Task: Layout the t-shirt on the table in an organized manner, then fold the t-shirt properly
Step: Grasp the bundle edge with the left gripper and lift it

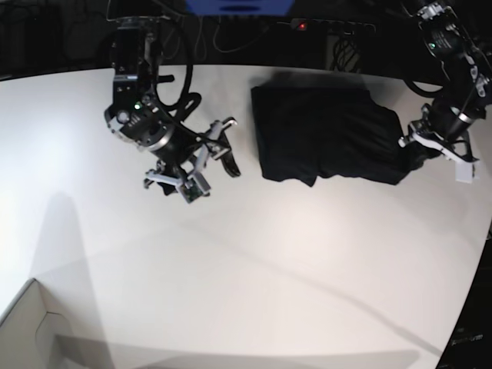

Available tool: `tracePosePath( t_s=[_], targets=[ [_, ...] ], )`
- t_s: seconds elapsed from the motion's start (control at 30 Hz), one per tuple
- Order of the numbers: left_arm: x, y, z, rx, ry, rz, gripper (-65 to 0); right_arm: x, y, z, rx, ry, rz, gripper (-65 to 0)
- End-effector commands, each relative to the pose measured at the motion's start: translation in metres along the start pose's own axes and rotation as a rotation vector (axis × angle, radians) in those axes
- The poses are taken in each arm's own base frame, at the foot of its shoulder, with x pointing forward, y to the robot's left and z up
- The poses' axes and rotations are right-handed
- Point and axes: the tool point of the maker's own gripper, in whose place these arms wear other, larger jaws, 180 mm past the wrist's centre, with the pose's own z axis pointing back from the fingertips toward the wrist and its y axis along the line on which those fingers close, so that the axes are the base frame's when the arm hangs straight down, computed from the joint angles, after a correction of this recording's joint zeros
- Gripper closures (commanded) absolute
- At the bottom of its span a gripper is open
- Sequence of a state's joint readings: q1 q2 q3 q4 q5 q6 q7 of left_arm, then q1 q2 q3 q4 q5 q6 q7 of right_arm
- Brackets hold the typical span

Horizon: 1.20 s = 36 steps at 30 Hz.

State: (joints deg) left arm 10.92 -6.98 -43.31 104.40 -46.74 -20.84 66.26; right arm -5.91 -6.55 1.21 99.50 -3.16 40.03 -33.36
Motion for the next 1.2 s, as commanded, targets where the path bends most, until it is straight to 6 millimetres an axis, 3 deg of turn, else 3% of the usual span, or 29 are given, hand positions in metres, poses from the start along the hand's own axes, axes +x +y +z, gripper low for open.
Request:
tracePosePath(
  t_s=[0.0, 0.3, 0.5, 0.63, 0.83, 1.03, 1.17],
  targets=[
    [0.009, -0.001, 0.002, -0.010, -0.025, -0.009, -0.2, 0.020, -0.002, 0.001, -0.003, -0.066, 0.005, -40.0],
    [-0.039, 0.031, -0.021, 0.004, 0.095, 0.166, -0.5, 0.020, -0.001, 0.001, -0.001, -0.066, 0.004, -40.0],
    [-0.037, 0.035, -0.027, 0.001, 0.099, 0.180, -2.4, 0.018, 0.000, 0.002, 0.000, -0.063, 0.003, -40.0],
    [-0.035, 0.035, -0.025, -0.001, 0.098, 0.173, -19.1, 0.015, 0.003, 0.003, 0.004, -0.059, -0.005, -40.3],
    [-0.029, 0.030, -0.012, 0.008, 0.077, 0.125, -45.1, 0.026, 0.007, 0.015, -0.009, -0.093, 0.014, -40.5],
    [-0.033, 0.006, 0.015, 0.012, 0.061, 0.026, -56.8, 0.022, 0.012, 0.021, -0.005, -0.086, 0.017, -40.5],
    [-0.046, 0.006, 0.018, 0.025, 0.080, 0.039, -60.1, 0.006, 0.008, 0.026, -0.022, -0.053, 0.000, -40.5]
  ],
)
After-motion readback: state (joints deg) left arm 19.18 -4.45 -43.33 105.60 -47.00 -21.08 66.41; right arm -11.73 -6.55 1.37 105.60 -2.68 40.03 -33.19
